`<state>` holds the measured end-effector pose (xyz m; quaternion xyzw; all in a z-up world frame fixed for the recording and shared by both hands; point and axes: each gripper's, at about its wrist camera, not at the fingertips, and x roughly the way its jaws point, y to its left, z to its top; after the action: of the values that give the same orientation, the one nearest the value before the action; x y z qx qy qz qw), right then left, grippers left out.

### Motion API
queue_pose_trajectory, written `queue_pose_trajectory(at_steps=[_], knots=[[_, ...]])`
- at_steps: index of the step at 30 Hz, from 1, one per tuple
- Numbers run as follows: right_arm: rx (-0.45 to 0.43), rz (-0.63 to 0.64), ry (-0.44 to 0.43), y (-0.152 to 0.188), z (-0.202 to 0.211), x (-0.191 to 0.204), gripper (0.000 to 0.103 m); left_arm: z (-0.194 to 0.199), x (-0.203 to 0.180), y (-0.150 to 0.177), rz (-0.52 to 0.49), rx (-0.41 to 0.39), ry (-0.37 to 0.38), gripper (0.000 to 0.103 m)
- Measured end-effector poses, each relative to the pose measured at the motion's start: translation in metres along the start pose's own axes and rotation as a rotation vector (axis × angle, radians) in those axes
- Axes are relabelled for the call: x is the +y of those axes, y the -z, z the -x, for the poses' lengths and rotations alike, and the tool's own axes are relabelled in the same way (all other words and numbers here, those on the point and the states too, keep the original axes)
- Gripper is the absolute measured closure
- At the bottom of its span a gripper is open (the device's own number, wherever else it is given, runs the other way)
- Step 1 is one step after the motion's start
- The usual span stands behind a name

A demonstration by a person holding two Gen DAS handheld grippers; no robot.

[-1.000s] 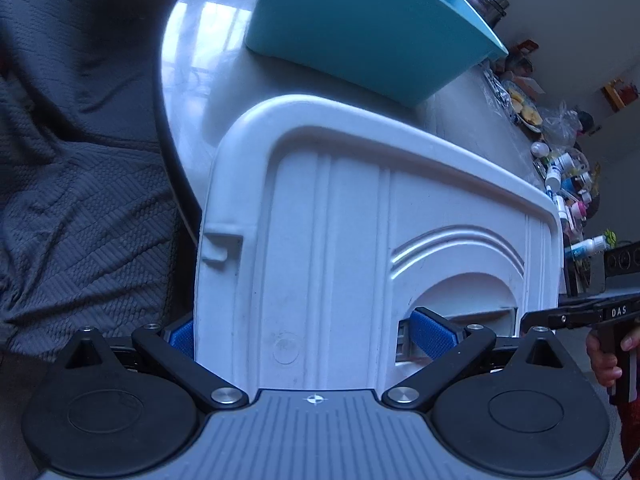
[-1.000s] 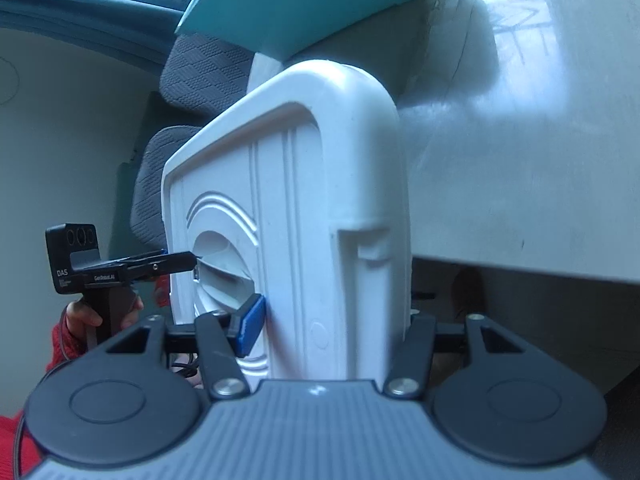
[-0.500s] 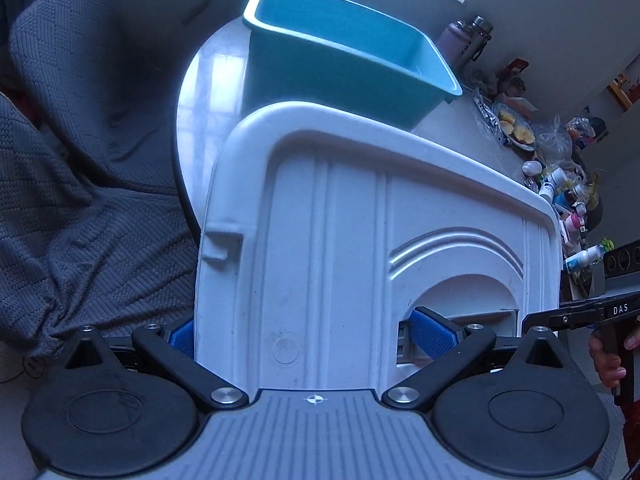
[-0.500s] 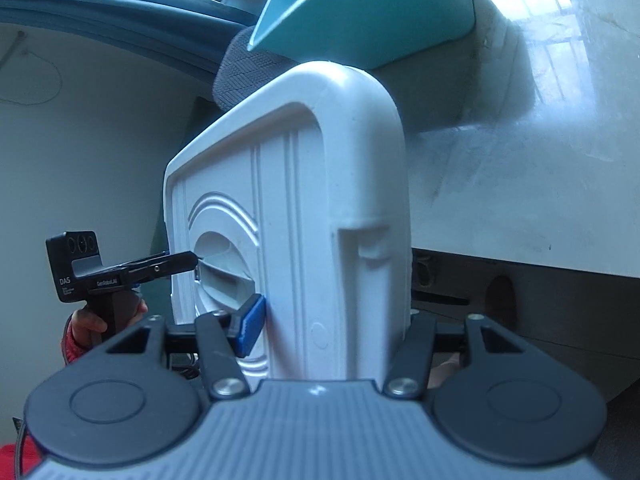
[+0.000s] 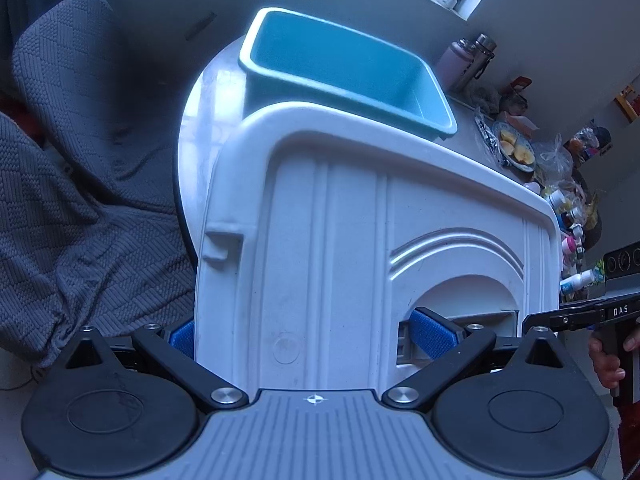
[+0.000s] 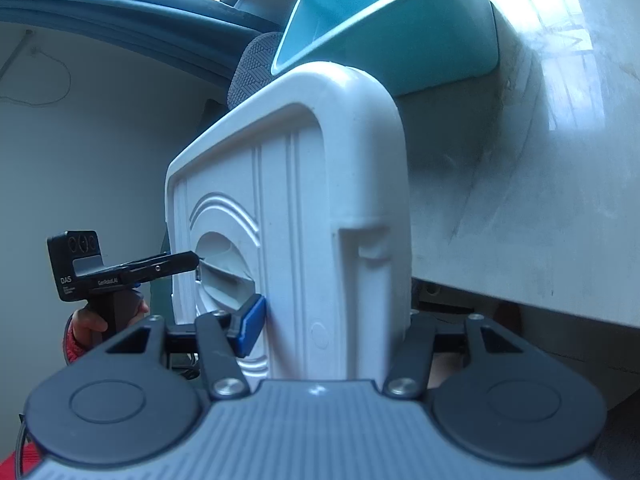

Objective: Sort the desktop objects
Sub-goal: 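Carry the white lid over the blue tub with both tools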

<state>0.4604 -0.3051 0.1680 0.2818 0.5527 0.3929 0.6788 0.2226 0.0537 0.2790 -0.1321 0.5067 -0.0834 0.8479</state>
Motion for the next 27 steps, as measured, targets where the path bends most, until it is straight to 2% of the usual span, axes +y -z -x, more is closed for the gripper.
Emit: queue_pose_trajectory(at_steps=[14, 27], knots=[[-0.027, 0.002, -0.008, -0.024, -0.008, 0.003, 0.048, -0.003, 0.022, -0.091, -0.017, 0.000, 0.003, 0.001], [-0.054, -0.001, 0.000, -0.038, -0.017, 0.011, 0.048, -0.013, 0.042, -0.142, -0.036, -0.002, 0.018, 0.001]])
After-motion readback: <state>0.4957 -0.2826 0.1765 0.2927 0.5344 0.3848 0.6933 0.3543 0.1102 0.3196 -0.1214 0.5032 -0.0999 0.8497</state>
